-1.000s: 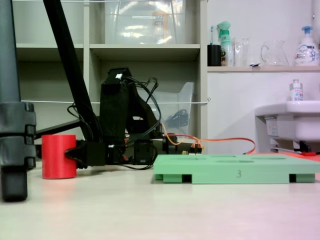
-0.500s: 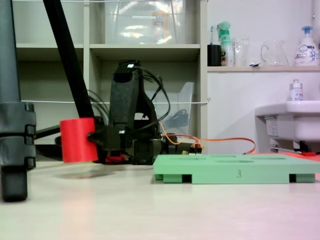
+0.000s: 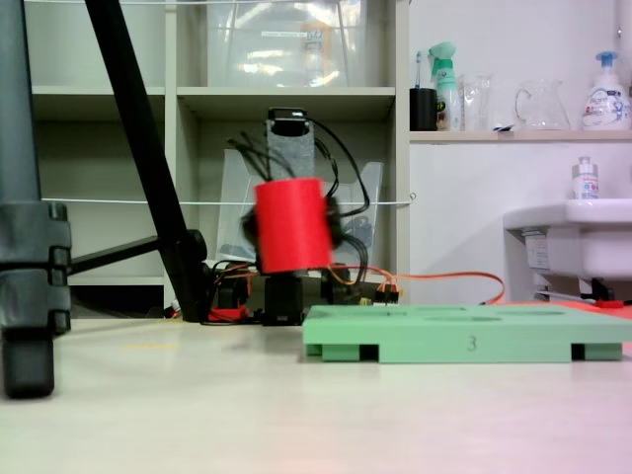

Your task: Put the cylinder block into the corresponding hole

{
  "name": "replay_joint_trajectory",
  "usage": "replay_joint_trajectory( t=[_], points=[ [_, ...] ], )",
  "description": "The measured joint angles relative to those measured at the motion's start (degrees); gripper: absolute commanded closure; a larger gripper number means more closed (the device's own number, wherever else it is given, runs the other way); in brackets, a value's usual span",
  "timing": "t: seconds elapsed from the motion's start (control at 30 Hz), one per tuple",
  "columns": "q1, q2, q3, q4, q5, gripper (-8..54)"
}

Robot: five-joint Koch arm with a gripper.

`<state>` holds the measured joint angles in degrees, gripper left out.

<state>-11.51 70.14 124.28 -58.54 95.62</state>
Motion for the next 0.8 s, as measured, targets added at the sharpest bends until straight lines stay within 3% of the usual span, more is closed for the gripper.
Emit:
replay_joint_trajectory(
  t=[0.53, 0.8],
  points=[
    [-30.2, -5.6, -7.6, 6.2, -0.1, 23.6],
    [-35.9, -7.3, -7.6, 6.1, -0.1, 23.6]
  ],
)
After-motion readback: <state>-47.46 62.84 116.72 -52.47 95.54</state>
